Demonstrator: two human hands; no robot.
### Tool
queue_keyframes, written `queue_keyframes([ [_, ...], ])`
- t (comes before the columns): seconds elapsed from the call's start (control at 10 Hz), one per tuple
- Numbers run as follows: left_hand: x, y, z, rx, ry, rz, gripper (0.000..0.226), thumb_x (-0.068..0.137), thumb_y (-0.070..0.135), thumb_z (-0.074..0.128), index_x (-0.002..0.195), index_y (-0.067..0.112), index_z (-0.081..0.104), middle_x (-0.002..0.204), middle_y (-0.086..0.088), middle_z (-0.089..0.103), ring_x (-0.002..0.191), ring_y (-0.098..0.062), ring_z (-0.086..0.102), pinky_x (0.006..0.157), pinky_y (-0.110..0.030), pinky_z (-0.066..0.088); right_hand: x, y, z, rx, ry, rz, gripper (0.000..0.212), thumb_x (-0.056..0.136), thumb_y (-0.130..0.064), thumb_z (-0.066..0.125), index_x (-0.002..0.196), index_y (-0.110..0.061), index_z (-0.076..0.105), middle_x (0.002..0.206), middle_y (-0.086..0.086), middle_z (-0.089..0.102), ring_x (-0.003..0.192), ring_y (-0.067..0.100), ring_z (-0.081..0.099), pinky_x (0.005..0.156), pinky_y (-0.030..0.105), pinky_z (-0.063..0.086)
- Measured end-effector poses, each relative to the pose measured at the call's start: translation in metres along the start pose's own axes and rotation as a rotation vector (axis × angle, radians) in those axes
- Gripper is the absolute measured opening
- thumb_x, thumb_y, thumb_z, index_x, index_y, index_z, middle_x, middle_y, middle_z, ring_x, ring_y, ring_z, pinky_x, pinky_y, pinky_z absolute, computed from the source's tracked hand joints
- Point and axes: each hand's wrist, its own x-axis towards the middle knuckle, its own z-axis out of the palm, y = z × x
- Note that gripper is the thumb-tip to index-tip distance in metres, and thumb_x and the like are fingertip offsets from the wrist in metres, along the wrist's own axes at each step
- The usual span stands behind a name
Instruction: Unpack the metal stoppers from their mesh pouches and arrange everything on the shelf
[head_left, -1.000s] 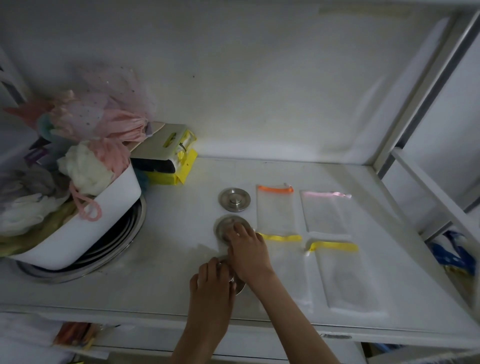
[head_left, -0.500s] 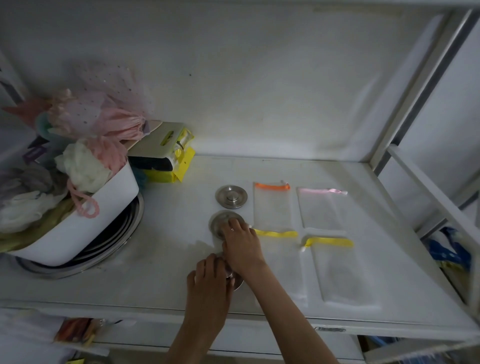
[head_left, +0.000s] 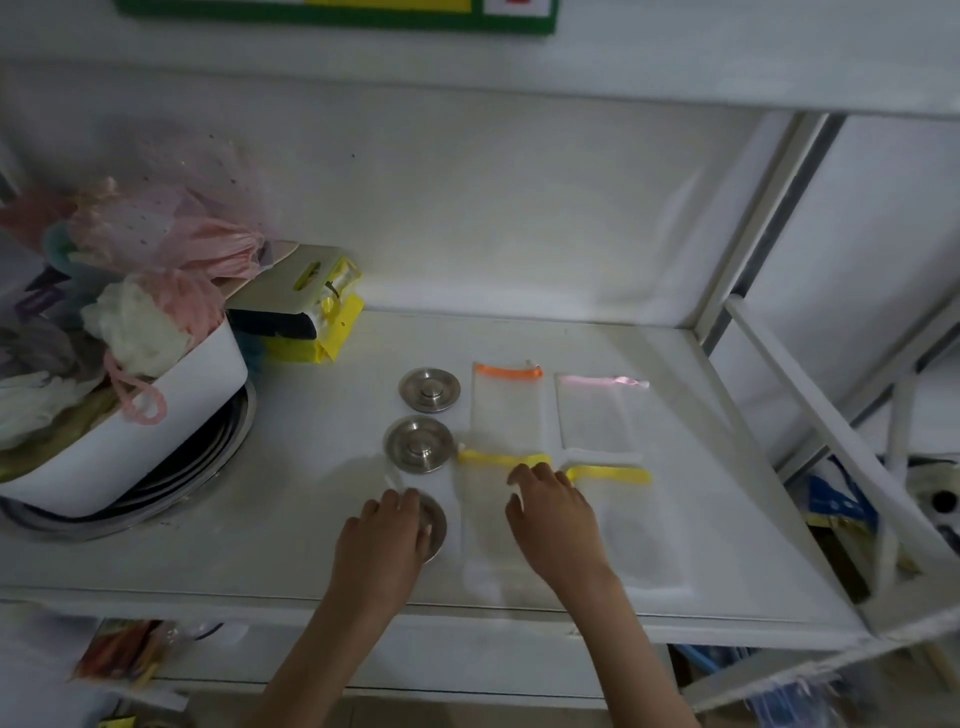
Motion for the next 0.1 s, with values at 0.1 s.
queue_keyframes([
  [0.1, 0.0028, 0.0093, -0.0051, 0.027, -0.068, 0.040, 0.031, 0.095, 0.034, 0.039, 0.120, 0.017, 0.047, 0.119, -0.003, 0.057, 0.110, -0.022, 0.056, 0.085, -0.034, 0.045, -0.0110, 0.0152, -0.0144, -0.025, -0.037, 0.022, 0.022, 0.091, -0.014, 0.045, 0.111, -0.015, 0.054, 0.111, 0.007, 0.058, 0.105, 0.026, 0.053, 0.082, 0.034, 0.044],
])
